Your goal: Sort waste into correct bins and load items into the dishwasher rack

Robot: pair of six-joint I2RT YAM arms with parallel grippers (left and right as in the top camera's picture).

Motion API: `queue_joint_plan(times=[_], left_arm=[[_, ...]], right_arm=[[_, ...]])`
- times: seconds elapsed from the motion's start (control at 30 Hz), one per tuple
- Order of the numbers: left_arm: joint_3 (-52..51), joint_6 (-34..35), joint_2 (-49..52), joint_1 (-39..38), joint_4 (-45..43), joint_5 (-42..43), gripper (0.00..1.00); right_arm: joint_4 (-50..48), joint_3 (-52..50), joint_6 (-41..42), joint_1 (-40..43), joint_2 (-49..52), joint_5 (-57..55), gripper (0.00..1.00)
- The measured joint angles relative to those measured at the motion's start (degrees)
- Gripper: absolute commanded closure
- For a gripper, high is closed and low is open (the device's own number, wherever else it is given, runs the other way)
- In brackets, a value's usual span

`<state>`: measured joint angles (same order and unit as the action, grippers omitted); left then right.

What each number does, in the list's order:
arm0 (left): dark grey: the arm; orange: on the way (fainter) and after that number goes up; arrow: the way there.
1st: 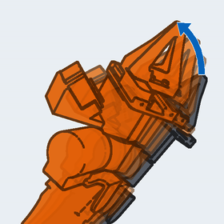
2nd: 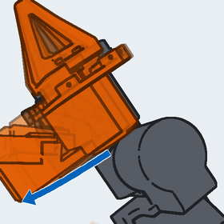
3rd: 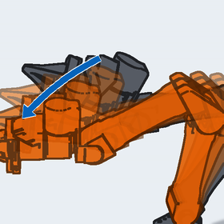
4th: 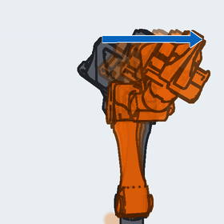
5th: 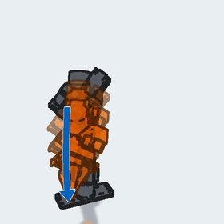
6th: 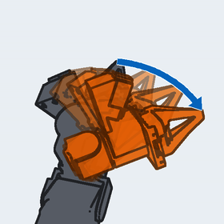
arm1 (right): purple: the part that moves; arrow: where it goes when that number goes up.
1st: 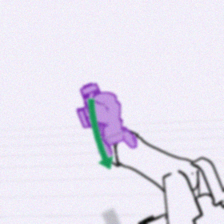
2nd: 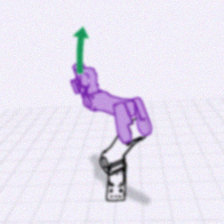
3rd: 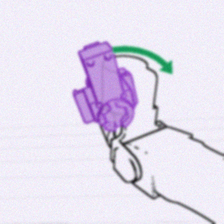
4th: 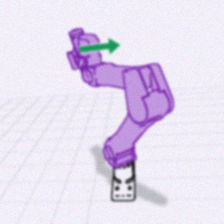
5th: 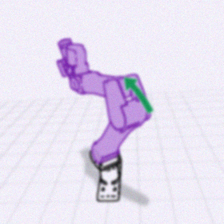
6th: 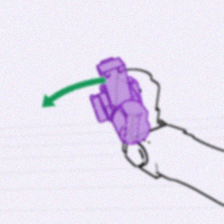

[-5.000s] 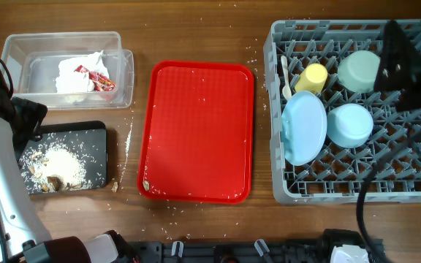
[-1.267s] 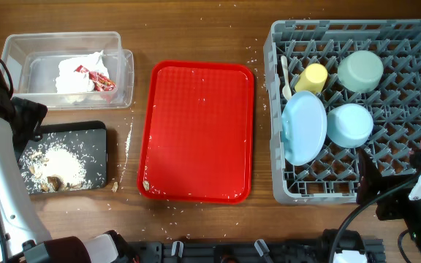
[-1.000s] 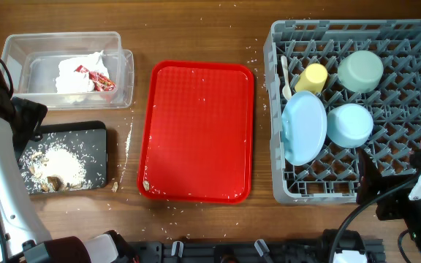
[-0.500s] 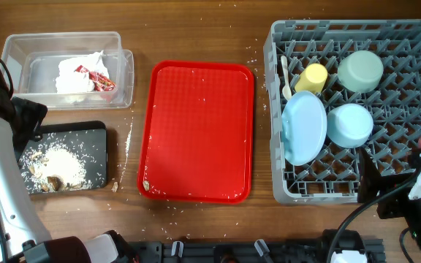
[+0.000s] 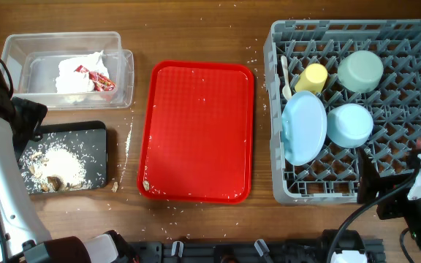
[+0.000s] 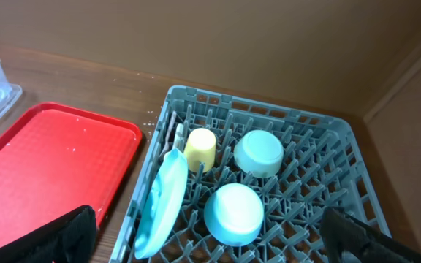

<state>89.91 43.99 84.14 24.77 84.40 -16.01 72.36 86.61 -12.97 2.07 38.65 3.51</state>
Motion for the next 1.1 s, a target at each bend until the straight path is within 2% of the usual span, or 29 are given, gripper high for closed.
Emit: queue_joint_plan(times=[0.57, 0.8, 1.1], left_arm=[[0.0, 0.0, 0.0, 0.0, 0.0, 0.0, 0.00], [0.0, 0.0, 0.0, 0.0, 0.0, 0.0, 0.00], [0.0, 0.0, 0.0, 0.0, 0.0, 0.0, 0.00]], right_arm=[[3.8, 0.0, 0.5, -0.2, -1.1, -0.8, 0.00], [5.6, 0.0, 2.6, -0.2, -7.1, -1.7, 0.00], [5.4, 0.0, 11.4, -0.3, -18.8, -2.6, 0.00]])
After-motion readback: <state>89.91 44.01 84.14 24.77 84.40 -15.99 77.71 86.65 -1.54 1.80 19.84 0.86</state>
